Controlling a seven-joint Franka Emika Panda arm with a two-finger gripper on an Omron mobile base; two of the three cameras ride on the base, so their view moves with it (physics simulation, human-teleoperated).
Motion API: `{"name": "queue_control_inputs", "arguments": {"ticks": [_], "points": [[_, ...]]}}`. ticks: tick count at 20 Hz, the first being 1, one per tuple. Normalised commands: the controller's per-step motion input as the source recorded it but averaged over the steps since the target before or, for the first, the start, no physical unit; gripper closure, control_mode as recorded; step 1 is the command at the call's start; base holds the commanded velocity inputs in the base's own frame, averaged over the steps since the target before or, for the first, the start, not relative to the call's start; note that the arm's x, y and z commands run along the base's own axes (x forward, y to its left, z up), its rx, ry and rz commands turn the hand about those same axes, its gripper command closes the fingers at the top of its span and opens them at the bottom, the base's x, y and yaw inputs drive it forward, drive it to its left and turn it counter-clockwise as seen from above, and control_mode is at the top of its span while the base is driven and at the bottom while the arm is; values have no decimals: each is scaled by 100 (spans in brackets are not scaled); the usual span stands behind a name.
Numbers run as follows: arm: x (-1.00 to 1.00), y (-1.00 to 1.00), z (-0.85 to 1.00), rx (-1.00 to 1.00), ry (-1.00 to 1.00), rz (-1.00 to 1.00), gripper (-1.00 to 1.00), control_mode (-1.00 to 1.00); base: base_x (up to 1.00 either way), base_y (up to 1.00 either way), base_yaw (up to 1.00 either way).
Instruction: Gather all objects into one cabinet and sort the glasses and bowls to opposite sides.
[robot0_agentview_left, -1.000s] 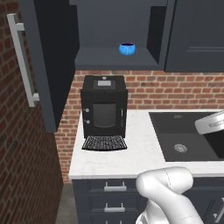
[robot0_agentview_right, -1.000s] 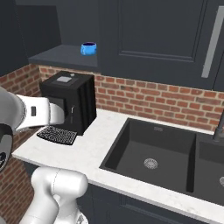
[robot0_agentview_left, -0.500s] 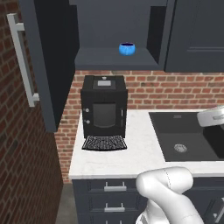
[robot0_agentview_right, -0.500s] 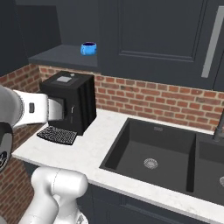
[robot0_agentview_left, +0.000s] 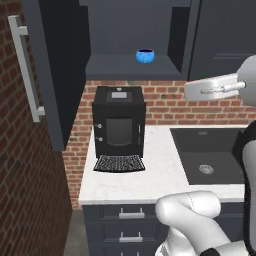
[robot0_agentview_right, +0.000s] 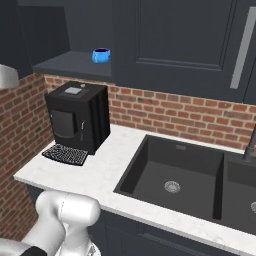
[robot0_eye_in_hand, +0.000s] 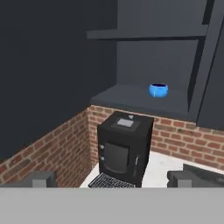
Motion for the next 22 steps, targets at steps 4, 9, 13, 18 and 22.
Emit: {"name": "queue_control_inputs", "arguments": {"ticks": [4, 9, 13, 18, 22], "points": [[84, 46, 38, 0, -1, -9, -100, -100, 0, 0, 0], [99, 12, 23, 0, 0, -12, -100, -100, 0, 0, 0], [85, -22, 2, 0, 1, -11, -100, -100, 0, 0, 0], [21, -10, -1, 0, -9, -3, -100, -100, 0, 0, 0], [0, 0, 0, 0, 0, 0, -100, -100, 0, 0, 0]]}}
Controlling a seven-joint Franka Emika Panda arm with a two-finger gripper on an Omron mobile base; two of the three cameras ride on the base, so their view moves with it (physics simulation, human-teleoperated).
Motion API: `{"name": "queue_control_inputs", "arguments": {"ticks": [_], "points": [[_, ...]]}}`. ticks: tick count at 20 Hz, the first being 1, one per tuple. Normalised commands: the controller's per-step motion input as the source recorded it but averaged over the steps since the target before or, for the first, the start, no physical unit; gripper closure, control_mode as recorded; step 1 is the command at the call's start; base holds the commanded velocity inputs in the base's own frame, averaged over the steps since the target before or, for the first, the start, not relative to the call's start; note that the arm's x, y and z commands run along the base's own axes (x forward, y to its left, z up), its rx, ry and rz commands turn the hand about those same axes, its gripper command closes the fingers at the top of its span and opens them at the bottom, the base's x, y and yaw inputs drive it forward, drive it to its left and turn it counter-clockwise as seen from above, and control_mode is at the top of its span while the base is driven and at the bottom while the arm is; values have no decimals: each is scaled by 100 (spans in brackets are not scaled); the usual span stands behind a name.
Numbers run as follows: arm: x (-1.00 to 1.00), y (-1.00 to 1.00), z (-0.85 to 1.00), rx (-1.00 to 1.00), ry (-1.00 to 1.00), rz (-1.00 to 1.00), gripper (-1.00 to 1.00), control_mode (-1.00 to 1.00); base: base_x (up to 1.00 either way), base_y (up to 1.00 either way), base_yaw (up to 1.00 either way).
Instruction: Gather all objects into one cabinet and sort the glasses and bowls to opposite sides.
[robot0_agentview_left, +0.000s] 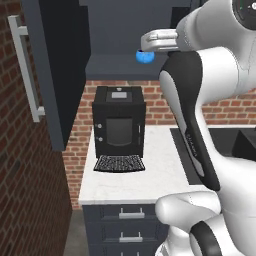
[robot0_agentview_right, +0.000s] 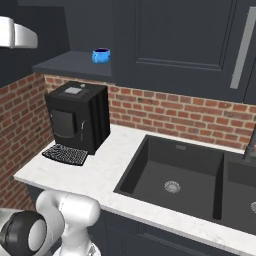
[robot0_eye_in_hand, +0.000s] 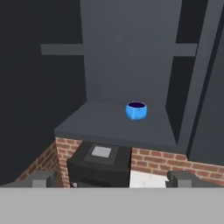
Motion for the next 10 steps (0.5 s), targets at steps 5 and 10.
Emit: {"name": "queue_control_inputs", "arguments": {"ticks": [5, 10], "points": [[41, 0, -11, 0, 1, -2, -100, -100, 0, 0, 0], [99, -8, -9, 0, 3, -5, -100, -100, 0, 0, 0]]}}
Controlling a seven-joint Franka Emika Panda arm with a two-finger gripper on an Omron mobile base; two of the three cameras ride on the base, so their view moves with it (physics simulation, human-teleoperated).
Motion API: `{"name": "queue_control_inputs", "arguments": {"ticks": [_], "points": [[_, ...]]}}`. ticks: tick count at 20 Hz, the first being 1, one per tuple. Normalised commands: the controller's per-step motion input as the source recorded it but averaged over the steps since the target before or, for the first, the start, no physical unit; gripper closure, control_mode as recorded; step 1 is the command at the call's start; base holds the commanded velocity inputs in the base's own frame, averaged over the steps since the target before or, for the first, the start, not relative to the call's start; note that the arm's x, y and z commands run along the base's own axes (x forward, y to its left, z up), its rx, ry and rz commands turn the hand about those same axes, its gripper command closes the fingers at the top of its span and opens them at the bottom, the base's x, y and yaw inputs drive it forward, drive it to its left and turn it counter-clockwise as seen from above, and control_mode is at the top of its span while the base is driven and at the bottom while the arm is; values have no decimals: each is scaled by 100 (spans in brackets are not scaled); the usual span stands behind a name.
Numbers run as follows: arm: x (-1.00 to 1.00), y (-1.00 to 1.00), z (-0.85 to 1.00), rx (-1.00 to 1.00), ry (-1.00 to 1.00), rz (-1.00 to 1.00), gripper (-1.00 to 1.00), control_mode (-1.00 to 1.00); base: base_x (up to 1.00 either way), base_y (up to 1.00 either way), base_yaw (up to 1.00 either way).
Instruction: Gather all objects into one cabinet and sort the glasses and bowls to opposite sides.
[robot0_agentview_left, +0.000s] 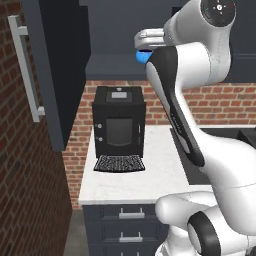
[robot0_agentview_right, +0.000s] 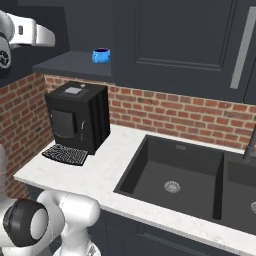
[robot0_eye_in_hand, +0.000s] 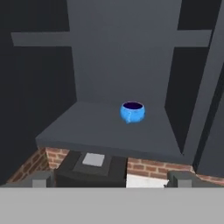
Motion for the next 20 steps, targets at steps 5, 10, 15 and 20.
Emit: {"name": "queue_control_inputs", "arguments": {"ticks": [5, 10, 15, 20], "points": [[68, -13, -2, 0, 1, -5, -100, -100, 0, 0, 0], [35, -21, -29, 0, 0, -3, -100, -100, 0, 0, 0], [34, -13, -33, 0, 0, -2, -100, -100, 0, 0, 0], [64, 0, 0, 0, 3, 0, -100, -100, 0, 0, 0]]}}
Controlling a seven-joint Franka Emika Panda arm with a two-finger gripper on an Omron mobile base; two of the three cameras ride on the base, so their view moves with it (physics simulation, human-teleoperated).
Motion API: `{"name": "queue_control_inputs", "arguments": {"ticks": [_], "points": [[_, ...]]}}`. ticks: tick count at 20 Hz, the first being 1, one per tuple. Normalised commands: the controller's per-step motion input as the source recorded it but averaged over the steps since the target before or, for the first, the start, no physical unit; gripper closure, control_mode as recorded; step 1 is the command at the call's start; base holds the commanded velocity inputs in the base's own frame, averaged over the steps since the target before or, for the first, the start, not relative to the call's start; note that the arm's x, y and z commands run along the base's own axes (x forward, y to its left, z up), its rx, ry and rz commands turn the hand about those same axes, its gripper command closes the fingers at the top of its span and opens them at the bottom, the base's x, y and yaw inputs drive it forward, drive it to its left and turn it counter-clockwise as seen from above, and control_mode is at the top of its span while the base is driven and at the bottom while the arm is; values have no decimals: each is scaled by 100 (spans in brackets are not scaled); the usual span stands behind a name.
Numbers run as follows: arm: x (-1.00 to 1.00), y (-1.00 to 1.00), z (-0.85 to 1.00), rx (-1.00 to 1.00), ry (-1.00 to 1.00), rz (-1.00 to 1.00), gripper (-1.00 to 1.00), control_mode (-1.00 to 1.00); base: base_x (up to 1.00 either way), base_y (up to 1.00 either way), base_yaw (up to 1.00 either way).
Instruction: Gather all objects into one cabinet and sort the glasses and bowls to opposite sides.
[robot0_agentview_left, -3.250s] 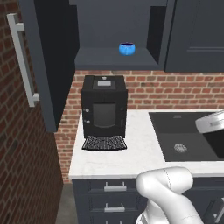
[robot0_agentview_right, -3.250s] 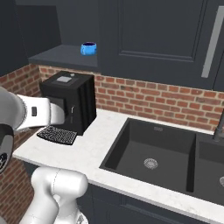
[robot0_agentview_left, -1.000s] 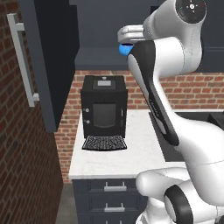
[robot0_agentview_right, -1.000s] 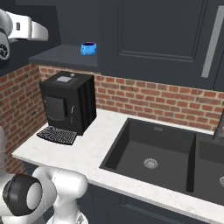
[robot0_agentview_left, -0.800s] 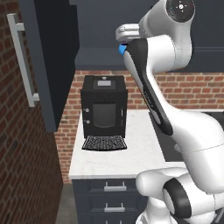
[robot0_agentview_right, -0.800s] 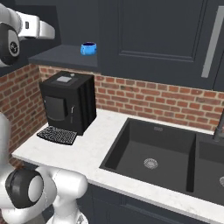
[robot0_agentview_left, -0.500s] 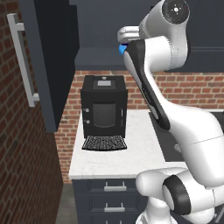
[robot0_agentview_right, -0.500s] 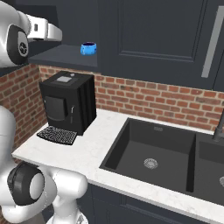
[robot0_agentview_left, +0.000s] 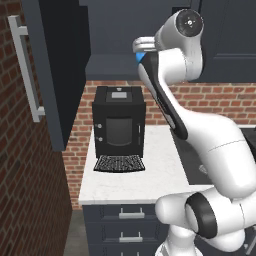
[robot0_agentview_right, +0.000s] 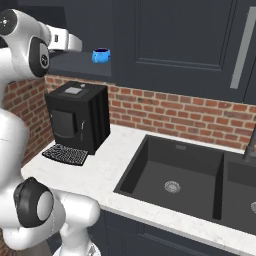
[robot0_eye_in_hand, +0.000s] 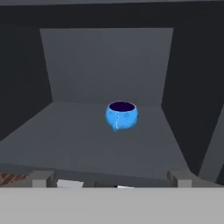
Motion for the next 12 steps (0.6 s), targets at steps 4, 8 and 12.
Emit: {"name": "queue_control_inputs", "arguments": {"ticks": [4, 8, 12], "points": [[71, -3, 0, 1, 5, 0, -100, -100, 0, 0, 0], [37, -11, -1, 0, 7, 0, -100, -100, 0, 0, 0], [19, -1, 0, 0, 9, -1, -100, -100, 0, 0, 0]]}}
